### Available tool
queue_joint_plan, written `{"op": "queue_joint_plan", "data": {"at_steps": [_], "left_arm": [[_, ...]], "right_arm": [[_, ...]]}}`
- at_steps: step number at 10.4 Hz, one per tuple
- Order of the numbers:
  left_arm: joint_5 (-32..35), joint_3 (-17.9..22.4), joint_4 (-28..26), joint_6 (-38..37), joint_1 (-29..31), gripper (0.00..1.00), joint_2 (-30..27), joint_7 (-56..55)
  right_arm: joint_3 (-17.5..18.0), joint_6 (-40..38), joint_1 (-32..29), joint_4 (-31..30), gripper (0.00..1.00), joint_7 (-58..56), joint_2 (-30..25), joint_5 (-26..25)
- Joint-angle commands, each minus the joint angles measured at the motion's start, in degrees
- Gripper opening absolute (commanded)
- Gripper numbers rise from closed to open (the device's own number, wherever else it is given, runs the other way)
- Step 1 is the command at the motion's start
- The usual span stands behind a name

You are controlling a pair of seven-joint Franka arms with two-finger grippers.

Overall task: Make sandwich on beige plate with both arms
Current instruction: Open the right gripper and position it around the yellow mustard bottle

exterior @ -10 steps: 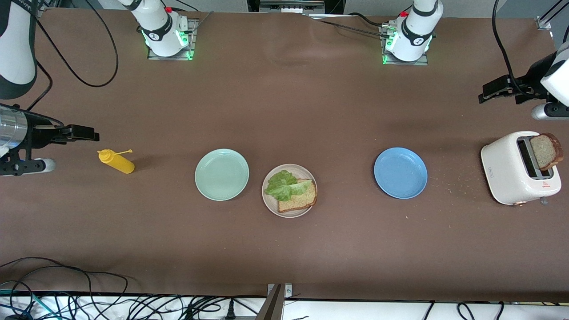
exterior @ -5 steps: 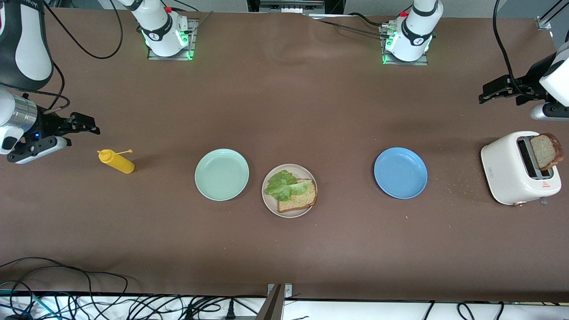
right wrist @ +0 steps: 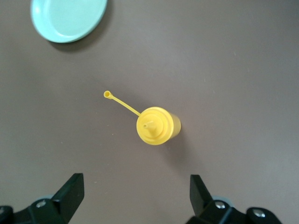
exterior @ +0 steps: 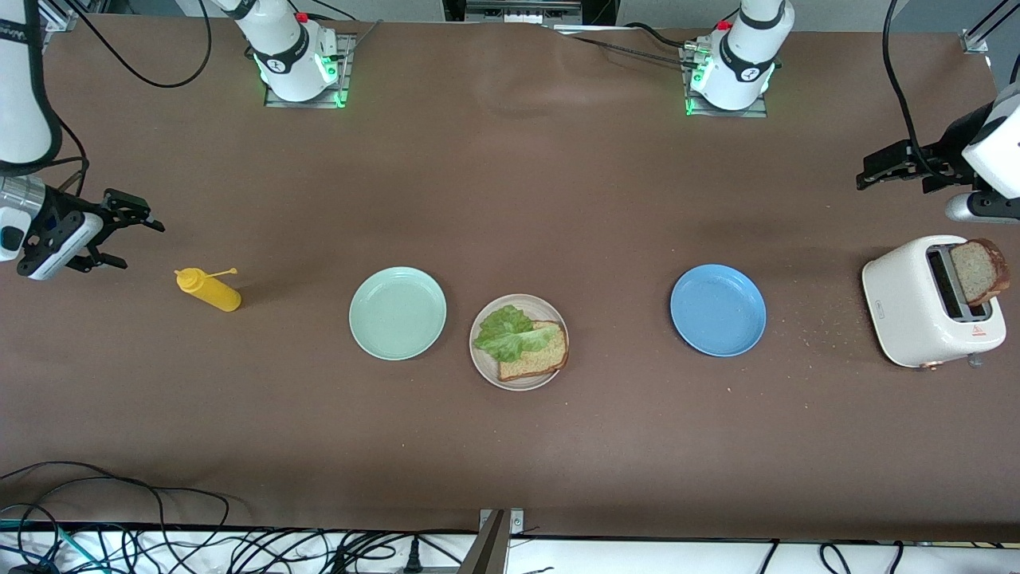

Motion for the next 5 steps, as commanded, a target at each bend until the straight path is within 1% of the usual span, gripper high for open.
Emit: {"op": "queue_joint_plan", "data": {"at_steps": [1, 2, 3, 4, 5], "left_arm": [[1.22, -0.22, 1.56, -0.45, 0.18, 1.0, 0.61, 1.12], [1.22, -0.22, 1.56, -0.45, 0.18, 1.0, 0.61, 1.12], [1.22, -0.22, 1.56, -0.45, 0.18, 1.0, 0.61, 1.12], [1.31, -0.22, 1.56, -0.45, 0.18, 1.0, 0.61, 1.03], [1.31, -0.31, 1.56, -0.45, 0.18, 1.0, 0.61, 0.94]], "right_arm": [[-0.29, 1.86, -3.74, 0.53, 1.0, -23.3, 5.83, 11.81], [-0.29, 1.95, -4.98, 1.32, 1.0, -31.84, 8.82, 17.26], [-0.29, 2.12, -5.34, 1.94, 1.0, -38.45, 11.46, 21.49], [-0.29, 2.12, -5.43, 2.64, 1.0, -41.65, 13.31, 23.88], [-0.2, 2.12, -5.43, 3.08, 1.0, -42.64, 14.2, 24.86]]}}
